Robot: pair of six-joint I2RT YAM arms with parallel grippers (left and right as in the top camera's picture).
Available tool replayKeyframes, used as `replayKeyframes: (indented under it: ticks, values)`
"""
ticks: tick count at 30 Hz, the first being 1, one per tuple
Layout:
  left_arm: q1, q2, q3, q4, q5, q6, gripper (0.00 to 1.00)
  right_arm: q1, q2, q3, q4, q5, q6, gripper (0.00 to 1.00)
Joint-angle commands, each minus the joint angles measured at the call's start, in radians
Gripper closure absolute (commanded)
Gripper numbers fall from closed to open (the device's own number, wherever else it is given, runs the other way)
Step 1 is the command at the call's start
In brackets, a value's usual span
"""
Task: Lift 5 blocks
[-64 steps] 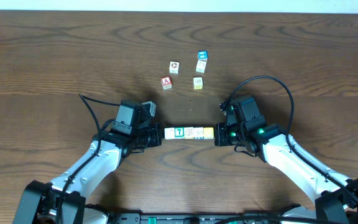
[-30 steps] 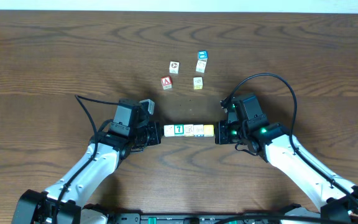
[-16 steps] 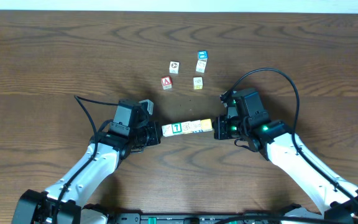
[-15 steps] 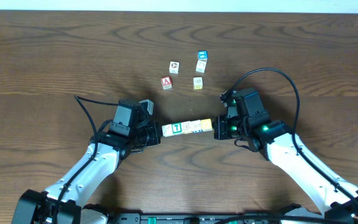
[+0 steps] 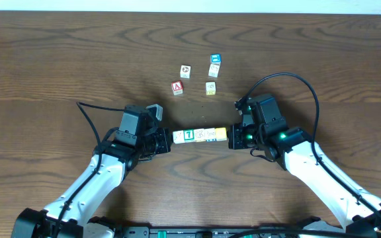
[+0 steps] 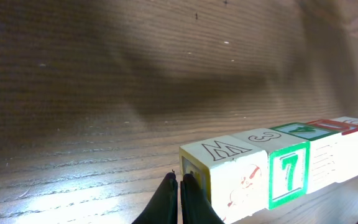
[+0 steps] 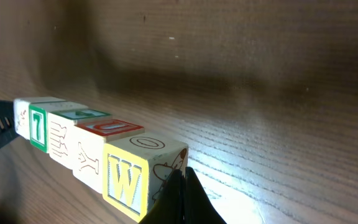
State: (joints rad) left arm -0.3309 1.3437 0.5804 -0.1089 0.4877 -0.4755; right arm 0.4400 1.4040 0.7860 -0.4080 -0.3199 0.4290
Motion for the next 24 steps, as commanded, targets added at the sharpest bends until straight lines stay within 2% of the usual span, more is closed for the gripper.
replayKeyframes:
  ticks: [1, 24]
  values:
    - [-0.048, -0.031, 0.068, 0.039, 0.264, -0.013, 0.93, 0.079, -0.006, 0.032, 0.020, -0.313, -0.004, 0.99]
    - [-0.048, -0.035, 0.068, 0.039, 0.265, -0.017, 0.93, 0.079, -0.006, 0.032, -0.011, -0.294, -0.008, 0.99]
